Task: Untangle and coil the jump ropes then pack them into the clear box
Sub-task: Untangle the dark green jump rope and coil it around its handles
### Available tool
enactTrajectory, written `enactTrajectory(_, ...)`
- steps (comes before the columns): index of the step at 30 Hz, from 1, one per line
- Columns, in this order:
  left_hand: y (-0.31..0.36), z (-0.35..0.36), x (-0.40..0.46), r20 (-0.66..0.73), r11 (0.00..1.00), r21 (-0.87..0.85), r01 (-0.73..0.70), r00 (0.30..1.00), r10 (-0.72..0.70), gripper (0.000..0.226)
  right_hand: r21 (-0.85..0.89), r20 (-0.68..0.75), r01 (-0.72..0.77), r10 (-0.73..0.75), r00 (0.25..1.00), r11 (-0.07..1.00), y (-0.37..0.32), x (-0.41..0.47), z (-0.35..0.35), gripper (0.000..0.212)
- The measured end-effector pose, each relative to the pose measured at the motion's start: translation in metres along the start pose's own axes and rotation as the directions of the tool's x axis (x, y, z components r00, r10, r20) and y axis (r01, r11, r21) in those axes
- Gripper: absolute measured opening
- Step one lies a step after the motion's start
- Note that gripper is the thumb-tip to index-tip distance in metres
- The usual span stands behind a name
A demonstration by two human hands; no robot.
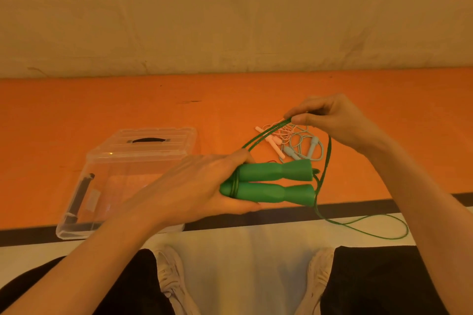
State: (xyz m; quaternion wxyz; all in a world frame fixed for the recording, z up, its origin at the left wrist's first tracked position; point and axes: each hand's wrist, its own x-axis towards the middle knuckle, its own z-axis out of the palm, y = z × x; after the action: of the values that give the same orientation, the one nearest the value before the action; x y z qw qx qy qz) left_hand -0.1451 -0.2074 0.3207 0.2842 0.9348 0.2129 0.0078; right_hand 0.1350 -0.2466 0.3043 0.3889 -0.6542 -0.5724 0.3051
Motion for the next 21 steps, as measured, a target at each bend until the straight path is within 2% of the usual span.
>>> enactTrajectory(3,0.003,0.001,-0.003,0.020,1.000,-0.012,-0.006,1.000,0.007,0.039,-0.014,-0.021,0.021,-0.022,1.000,1.000,0.002,-0.001,0.001,0.012)
enactTrajectory(9,0.022,0.014,-0.002,0.043,0.987,0.119,-0.110,0.993,0.106,0.044,0.023,-0.089,0.016,-0.014,0.996,1.000,0.000,0.004,0.012,0.008)
enactTrajectory(15,0.008,0.004,-0.006,-0.010,0.997,0.015,-0.071,0.997,0.071,0.044,0.107,-0.057,-0.114,0.121,0.991,0.988,0.006,0.000,-0.003,0.016)
enactTrajectory(18,0.011,0.007,-0.009,-0.005,0.997,0.014,-0.079,0.997,0.079,0.043,0.071,-0.072,-0.137,0.142,0.987,0.988,0.009,-0.001,-0.003,0.007)
enactTrajectory(21,0.017,0.011,-0.007,0.001,0.994,0.023,-0.103,0.995,0.103,0.042,0.053,-0.098,-0.141,0.146,0.984,0.989,0.008,0.002,0.003,0.008)
